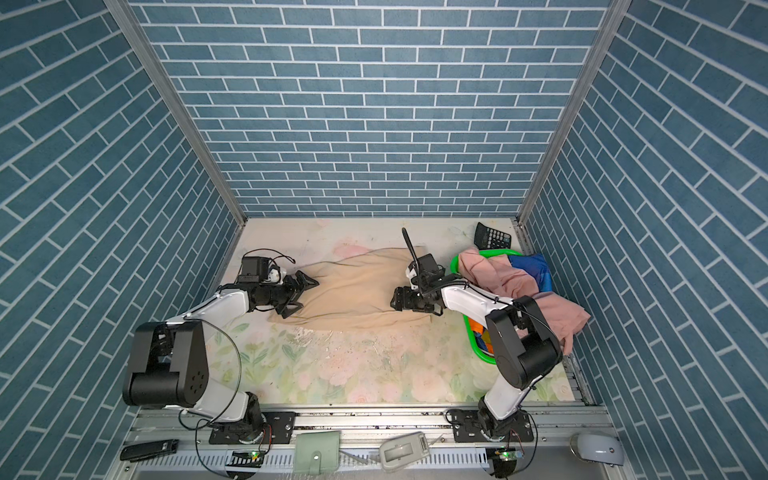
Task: Fold and stack the shorts
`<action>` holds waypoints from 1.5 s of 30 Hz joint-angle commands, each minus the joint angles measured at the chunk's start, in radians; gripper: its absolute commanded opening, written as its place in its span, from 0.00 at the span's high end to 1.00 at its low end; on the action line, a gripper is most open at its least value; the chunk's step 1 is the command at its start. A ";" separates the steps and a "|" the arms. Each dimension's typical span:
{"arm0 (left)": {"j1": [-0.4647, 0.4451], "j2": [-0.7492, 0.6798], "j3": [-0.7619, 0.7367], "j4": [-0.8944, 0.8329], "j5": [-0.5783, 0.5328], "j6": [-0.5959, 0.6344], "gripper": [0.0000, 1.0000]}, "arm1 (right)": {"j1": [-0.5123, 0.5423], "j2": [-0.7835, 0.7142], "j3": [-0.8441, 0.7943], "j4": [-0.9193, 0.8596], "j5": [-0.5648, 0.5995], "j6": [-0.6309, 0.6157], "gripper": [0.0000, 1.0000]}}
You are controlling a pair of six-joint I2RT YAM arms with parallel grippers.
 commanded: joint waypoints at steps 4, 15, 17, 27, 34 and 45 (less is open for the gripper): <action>0.016 -0.016 -0.060 0.027 0.006 0.004 0.00 | 0.029 -0.023 -0.134 0.122 -0.037 0.085 0.17; 0.126 -0.021 -0.177 0.054 -0.012 0.004 0.00 | 0.015 -0.143 -0.327 0.036 0.029 0.066 0.16; 0.147 -0.046 -0.196 0.053 -0.030 0.015 0.00 | -0.009 -0.133 -0.346 0.037 0.024 0.057 0.16; 0.096 -0.182 -0.074 -0.048 -0.087 0.099 0.01 | -0.032 -0.279 -0.181 -0.128 0.046 0.016 0.15; -0.096 -0.140 0.126 -0.049 -0.184 0.086 0.01 | -0.033 -0.116 0.000 0.297 -0.096 0.186 0.04; -0.082 0.133 0.185 0.078 -0.173 -0.002 0.00 | 0.062 0.439 0.371 0.846 -0.176 0.440 0.01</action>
